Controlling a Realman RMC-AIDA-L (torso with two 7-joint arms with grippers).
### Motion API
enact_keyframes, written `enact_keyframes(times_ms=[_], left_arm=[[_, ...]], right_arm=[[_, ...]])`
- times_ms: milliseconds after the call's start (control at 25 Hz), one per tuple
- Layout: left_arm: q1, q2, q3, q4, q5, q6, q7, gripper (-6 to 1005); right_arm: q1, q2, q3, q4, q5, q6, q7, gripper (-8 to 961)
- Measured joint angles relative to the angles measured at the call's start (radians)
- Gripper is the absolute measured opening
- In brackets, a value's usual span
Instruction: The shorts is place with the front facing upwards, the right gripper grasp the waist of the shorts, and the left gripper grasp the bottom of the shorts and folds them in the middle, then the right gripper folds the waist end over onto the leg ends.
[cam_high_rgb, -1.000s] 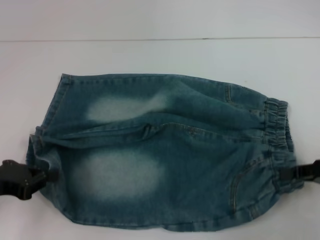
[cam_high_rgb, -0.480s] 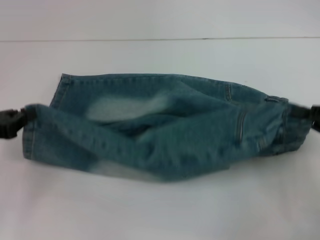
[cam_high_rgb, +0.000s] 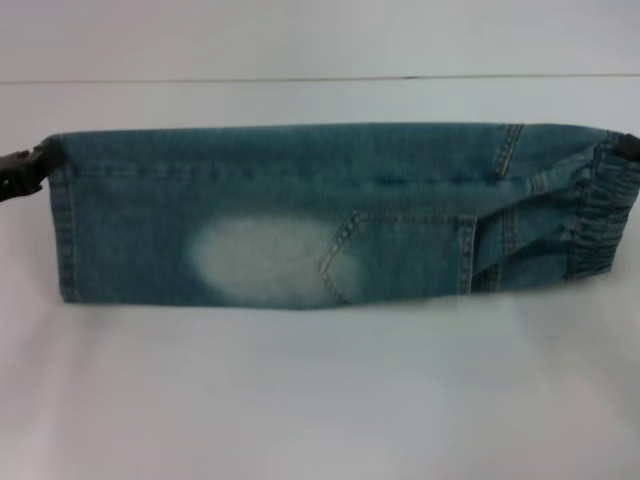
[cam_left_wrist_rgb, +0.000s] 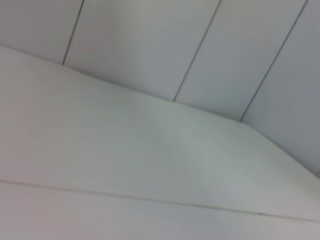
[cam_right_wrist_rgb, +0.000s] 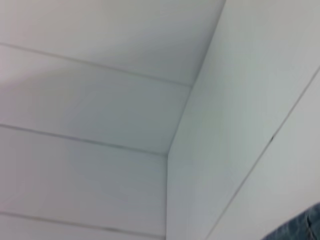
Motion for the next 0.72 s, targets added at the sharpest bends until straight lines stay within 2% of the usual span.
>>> enact_keyframes(times_ms=[240, 520, 720], left_arm=[[-0.053, 0.004, 0.022, -0.042, -0.012, -0.064, 0.013, 0], [-0.101, 0.029, 0.034, -0.117, -0.008, -0.146, 0.035, 0], [-0.112, 0.024, 0.133, -0.138, -0.003, -0.218, 0.057, 9]], right_arm=[[0.025, 0.015, 0.002, 0.001, 0.03, 0.089, -0.028, 55], [0.059, 0.037, 0.001, 0.001, 0.04, 0.227, -0.071, 56], [0.102, 0.051, -0.017, 0.001, 0.039, 0.34, -0.114, 57]])
